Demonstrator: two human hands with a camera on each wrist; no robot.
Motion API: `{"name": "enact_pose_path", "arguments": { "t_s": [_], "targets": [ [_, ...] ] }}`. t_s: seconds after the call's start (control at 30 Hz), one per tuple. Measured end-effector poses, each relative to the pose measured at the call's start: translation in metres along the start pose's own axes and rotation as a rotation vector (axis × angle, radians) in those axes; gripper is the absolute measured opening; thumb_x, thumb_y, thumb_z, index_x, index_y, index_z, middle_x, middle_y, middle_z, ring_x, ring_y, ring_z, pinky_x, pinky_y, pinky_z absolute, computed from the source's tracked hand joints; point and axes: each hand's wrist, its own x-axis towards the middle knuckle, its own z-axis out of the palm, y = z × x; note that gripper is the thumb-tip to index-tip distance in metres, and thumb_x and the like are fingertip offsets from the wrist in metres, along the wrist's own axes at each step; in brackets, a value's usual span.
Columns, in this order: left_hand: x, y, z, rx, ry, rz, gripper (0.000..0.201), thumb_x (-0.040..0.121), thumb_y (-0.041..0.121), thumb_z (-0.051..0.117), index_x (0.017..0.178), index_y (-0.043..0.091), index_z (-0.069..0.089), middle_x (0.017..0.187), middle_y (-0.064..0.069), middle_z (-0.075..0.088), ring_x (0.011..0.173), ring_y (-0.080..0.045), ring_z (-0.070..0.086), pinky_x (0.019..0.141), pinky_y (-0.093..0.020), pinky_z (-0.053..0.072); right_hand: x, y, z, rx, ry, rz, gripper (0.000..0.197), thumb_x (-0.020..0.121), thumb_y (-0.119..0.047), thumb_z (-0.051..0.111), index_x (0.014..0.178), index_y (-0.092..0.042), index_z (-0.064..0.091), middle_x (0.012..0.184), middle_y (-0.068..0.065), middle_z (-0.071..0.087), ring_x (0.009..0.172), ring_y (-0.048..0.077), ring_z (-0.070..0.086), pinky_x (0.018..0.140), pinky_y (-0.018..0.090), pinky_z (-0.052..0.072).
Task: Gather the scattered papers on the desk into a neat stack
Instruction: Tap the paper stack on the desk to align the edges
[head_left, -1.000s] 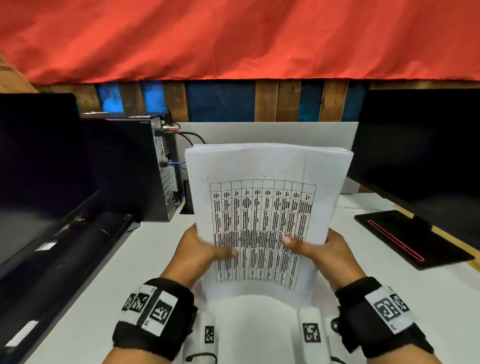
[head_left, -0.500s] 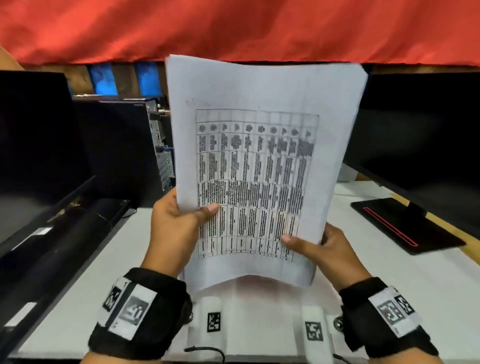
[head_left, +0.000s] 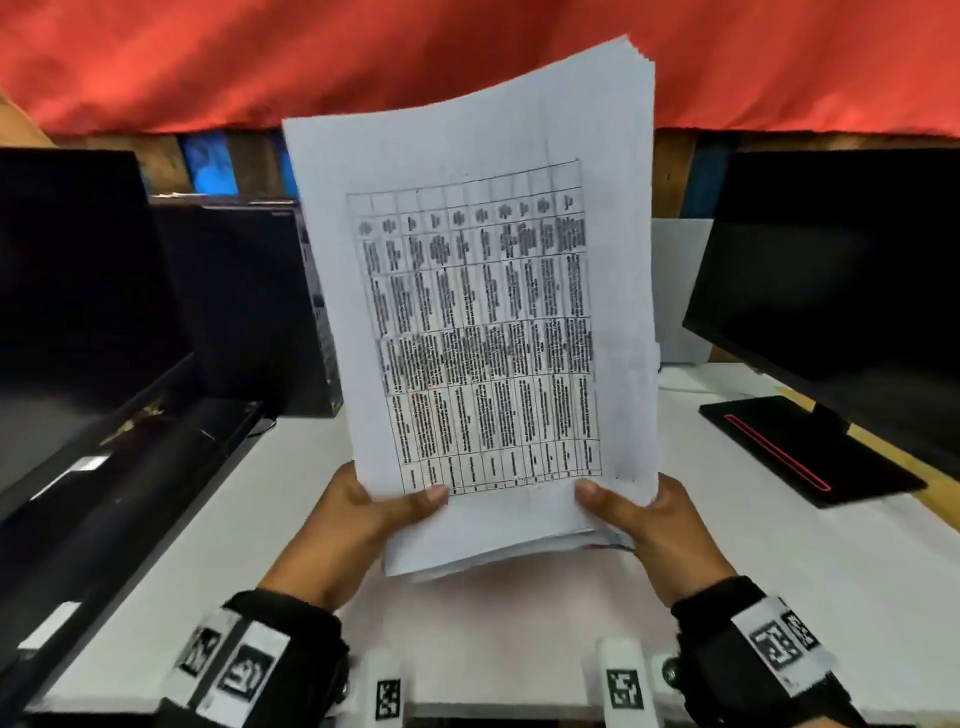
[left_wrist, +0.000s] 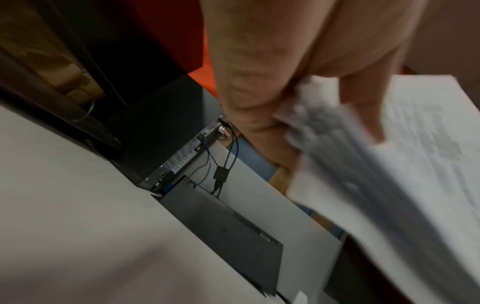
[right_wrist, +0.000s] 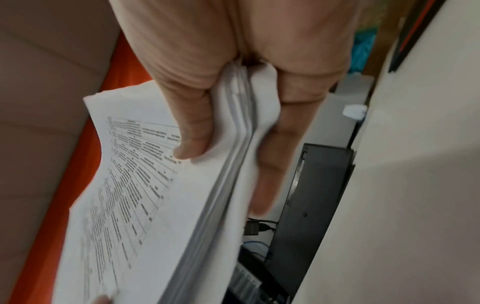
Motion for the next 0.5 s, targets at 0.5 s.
{"name": "enact_pose_path", "arguments": {
  "t_s": [0.5],
  "targets": [
    [-0.005, -0.012, 0.029, 0.068, 0.305, 0.184, 0.043, 0.074, -0.002, 0.077, 0.111, 0.016, 0.066, 0.102, 0.003, 0.077, 0.095, -0.012, 0.073, 0.084, -0.026, 0.059, -0.002, 0.003, 0.011, 0.024, 0.154, -0.103, 0.033, 0.068, 0.002, 0.078, 0.096, -0.014, 0.072, 0.094, 0.003, 0.077, 0.090, 0.020, 0.073, 0.084, 0.039, 0.057]
  ]
}}
